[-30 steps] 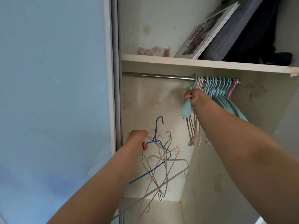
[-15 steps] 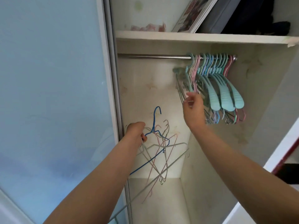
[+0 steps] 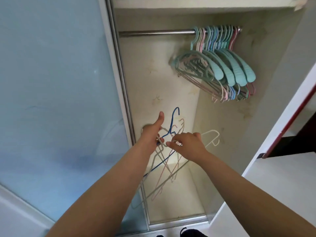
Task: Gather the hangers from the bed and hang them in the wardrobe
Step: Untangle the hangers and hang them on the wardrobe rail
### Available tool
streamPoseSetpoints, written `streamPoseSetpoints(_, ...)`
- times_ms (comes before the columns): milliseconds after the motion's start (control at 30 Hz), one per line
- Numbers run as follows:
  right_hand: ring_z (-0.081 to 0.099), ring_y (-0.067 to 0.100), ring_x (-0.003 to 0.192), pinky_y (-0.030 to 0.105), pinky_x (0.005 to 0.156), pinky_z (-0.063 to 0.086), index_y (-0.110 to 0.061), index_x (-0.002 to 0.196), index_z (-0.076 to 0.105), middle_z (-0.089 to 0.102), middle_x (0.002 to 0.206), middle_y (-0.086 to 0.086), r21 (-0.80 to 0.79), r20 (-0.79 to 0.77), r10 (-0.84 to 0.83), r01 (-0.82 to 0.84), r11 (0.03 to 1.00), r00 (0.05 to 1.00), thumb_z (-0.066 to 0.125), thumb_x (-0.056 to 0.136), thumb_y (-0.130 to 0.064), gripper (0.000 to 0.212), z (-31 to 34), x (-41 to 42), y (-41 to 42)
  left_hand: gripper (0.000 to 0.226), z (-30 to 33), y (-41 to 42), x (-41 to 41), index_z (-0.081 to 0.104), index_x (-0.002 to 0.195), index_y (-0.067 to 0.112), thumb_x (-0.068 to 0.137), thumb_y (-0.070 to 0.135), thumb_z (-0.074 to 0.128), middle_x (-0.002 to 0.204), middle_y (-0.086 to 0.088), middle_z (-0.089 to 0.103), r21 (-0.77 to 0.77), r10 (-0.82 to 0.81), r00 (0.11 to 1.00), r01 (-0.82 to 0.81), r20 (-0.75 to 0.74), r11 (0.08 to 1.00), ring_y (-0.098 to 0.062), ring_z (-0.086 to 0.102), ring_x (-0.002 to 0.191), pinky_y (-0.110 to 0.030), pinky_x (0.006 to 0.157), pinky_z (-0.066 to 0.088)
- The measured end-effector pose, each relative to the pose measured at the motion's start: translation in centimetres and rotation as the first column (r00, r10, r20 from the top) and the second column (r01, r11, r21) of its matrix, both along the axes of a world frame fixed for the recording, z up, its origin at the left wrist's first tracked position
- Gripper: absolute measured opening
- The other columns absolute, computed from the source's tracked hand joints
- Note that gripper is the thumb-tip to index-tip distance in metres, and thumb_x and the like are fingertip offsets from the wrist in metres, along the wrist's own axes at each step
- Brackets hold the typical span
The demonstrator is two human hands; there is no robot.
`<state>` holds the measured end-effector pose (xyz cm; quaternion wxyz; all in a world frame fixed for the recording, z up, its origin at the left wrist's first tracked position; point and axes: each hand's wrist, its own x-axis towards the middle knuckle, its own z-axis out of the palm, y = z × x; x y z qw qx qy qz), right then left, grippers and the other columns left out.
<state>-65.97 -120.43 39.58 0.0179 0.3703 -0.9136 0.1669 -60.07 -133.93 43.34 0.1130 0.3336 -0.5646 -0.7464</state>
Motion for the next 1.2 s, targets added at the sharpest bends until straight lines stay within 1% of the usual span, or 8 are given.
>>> streamPoseSetpoints(167, 0.060, 0.012, 0.090, 0.034, 0.087, 0.027, -0.032, 0.091, 0.066, 0.068, 0.088, -0.008, 0.020, -0.036, -0.051, 0.052, 0.998, 0.998, 0.038, 0.088, -0.067, 0.045, 0.5, 0.0, 1.2, 0.068, -0.3, 1.4, 0.3, 0.054, 0.112, 0.007, 0.077, 0.065, 0.063, 0.095, -0.002, 0.052, -0.127, -0.068, 0.998, 0.066, -0.016, 0.990, -0.015, 0.051, 0.073, -0.027, 0.061, 0.047)
streamPoseSetpoints(300, 0.060, 0.014, 0.086, 0.034, 0.084, 0.027, -0.029, 0.085, 0.067, 0.068, 0.082, -0.007, 0.017, -0.115, -0.082, 0.085, 0.996, 0.990, 0.040, 0.088, -0.065, 0.045, 2.0, -0.6, 1.9, 0.055, -0.8, 2.4, 0.1, 0.042, 0.099, 0.011, 0.082, 0.059, 0.063, 0.079, 0.003, 0.041, -0.198, -0.134, 0.991, 0.128, -0.020, 0.972, -0.011, 0.045, 0.066, -0.030, 0.067, 0.045)
streamPoseSetpoints(400, 0.060, 0.013, 0.084, 0.034, 0.086, 0.029, -0.027, 0.082, 0.066, 0.069, 0.080, -0.008, 0.038, -0.122, -0.085, 0.090, 0.995, 0.989, 0.041, 0.087, -0.065, 0.046, 2.9, -1.1, 2.4, 0.059, -0.9, 2.9, 0.0, 0.034, 0.115, 0.012, 0.084, 0.054, 0.062, 0.081, 0.003, 0.044, -0.294, -0.150, 0.989, 0.141, -0.010, 0.945, -0.010, 0.047, 0.069, -0.032, 0.075, 0.045)
streamPoseSetpoints(533, 0.060, 0.013, 0.082, 0.036, 0.089, 0.031, -0.025, 0.076, 0.063, 0.068, 0.079, -0.008, 0.067, -0.100, -0.089, 0.096, 0.993, 0.991, 0.041, 0.087, -0.065, 0.047, 3.6, -1.6, 2.7, 0.094, -1.4, 2.9, -0.4, 0.026, 0.139, 0.002, 0.077, 0.062, 0.065, 0.133, -0.012, 0.049, -0.366, -0.189, 0.982, 0.175, -0.002, 0.914, -0.024, 0.056, 0.114, -0.039, 0.099, 0.047)
streamPoseSetpoints(733, 0.046, 0.013, 0.061, 0.036, 0.087, 0.034, -0.020, 0.057, 0.042, 0.044, 0.057, -0.005, -0.051, 0.100, -0.042, 0.047, 0.998, 0.994, 0.053, 0.087, -0.059, 0.050, 7.5, -3.1, 4.6, 0.083, -2.9, 2.4, -0.3, 0.030, 0.126, 0.010, 0.075, 0.065, 0.065, 0.092, 0.002, 0.044, -0.326, -0.196, 0.980, 0.193, 0.023, 0.925, -0.012, 0.046, 0.081, -0.030, 0.075, 0.044)
streamPoseSetpoints(867, 0.044, 0.017, 0.062, 0.033, 0.078, 0.036, -0.017, 0.059, 0.042, 0.040, 0.058, -0.005, 0.155, 0.150, -0.003, -0.021, 0.988, 0.989, 0.054, 0.088, -0.057, 0.051, 9.0, -4.0, 6.5, 0.068, -3.5, 1.2, -0.6, 0.031, 0.128, 0.011, 0.085, 0.054, 0.062, 0.113, 0.000, 0.040, -0.146, -0.159, 0.987, 0.158, 0.000, 0.977, -0.011, 0.043, 0.086, -0.027, 0.064, 0.044)
streamPoseSetpoints(967, 0.051, 0.018, 0.064, 0.030, 0.066, 0.040, -0.022, 0.060, 0.056, 0.050, 0.059, -0.005, 0.142, 0.145, -0.053, 0.033, 0.989, 0.988, 0.056, 0.090, -0.050, 0.041, 9.9, -4.4, 8.2, 0.066, -3.6, 0.2, -0.8, 0.040, 0.129, 0.009, 0.084, 0.050, 0.066, 0.107, -0.004, 0.046, 0.010, -0.056, 0.998, 0.056, -0.024, 0.998, -0.015, 0.041, 0.081, -0.026, 0.049, 0.042)
streamPoseSetpoints(1200, 0.059, 0.023, 0.099, 0.033, 0.089, 0.045, -0.026, 0.079, 0.068, 0.066, 0.107, 0.004, 0.235, 0.029, -0.282, 0.268, 0.934, 0.959, 0.047, 0.098, -0.037, 0.030, 12.6, -5.1, 10.1, 0.064, -2.6, -1.1, -1.3, 0.047, 0.123, 0.011, 0.084, 0.059, 0.060, 0.090, 0.000, 0.048, 0.184, 0.098, 0.995, -0.092, -0.027, 0.979, -0.016, 0.040, 0.076, -0.029, 0.051, 0.044)
